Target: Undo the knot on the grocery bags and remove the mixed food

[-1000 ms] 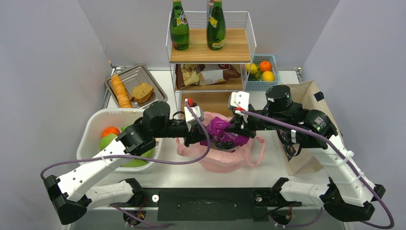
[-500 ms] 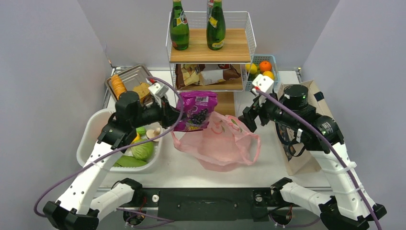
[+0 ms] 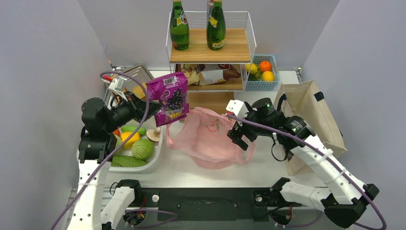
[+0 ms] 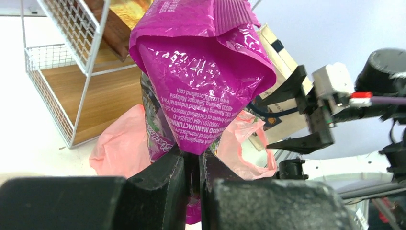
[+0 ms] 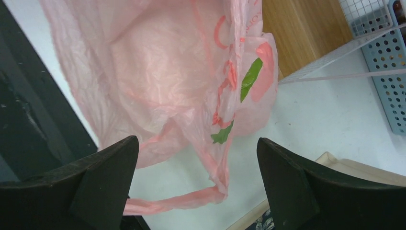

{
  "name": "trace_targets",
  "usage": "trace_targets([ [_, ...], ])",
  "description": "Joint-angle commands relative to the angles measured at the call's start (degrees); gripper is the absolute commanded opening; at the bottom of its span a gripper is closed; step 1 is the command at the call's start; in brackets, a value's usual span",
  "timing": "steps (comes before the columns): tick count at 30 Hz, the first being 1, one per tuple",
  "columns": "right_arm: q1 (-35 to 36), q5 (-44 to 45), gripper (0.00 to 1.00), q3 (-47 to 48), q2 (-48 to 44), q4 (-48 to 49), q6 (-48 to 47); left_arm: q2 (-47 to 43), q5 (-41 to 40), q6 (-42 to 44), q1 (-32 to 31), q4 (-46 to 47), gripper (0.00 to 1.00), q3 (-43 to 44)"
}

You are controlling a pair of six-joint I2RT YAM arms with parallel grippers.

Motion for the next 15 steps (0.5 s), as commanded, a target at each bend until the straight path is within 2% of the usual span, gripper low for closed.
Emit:
trace_targets([
  [1,0.9,9.1,0.87,-2.7,3.8,6.9,-0.3,-3.7,1.7,-10.1,5.9,5.4,0.0,1.5],
  [3,0.9,11.6,0.74,-1.1,6.0,6.5,-0.4,-4.7,0.7,-12.5,8.6,3.8,0.0,0.6],
  [4,0.9,12.7,0.59,-0.5,6.4,5.4,-0.6,-5.0,-0.2,-12.6,9.9,2.3,0.0,0.8],
  [5,0.8,13.2,0.49,0.3,6.2,4.7,-1.1,-5.5,-1.4,-12.1,10.4,1.6,0.0,0.9],
  [6,0.8,14.4,0.3,0.3,5.3,3.2,-1.4,-5.8,-2.3,-11.7,11.2,-0.1,0.0,1.0],
  [7,0.7,15.0,0.21,-0.1,4.5,2.5,-1.9,-6.2,-4.1,-11.6,11.5,-0.8,0.0,0.9],
  [8,0.5,16.0,0.05,-0.7,2.4,0.9,-2.3,-6.4,-5.0,-11.8,12.4,-1.8,0.0,0.0],
  [10,-0.7,16.3,0.0,-2.7,-1.4,-1.9,-4.6,-6.9,-7.4,-13.4,13.7,-3.1,0.0,-2.0],
  [15,-5.7,15.7,0.0,-4.7,-9.4,-12.1,-9.3,-7.2,-5.7,-11.5,14.4,-2.4,0.0,-9.2],
])
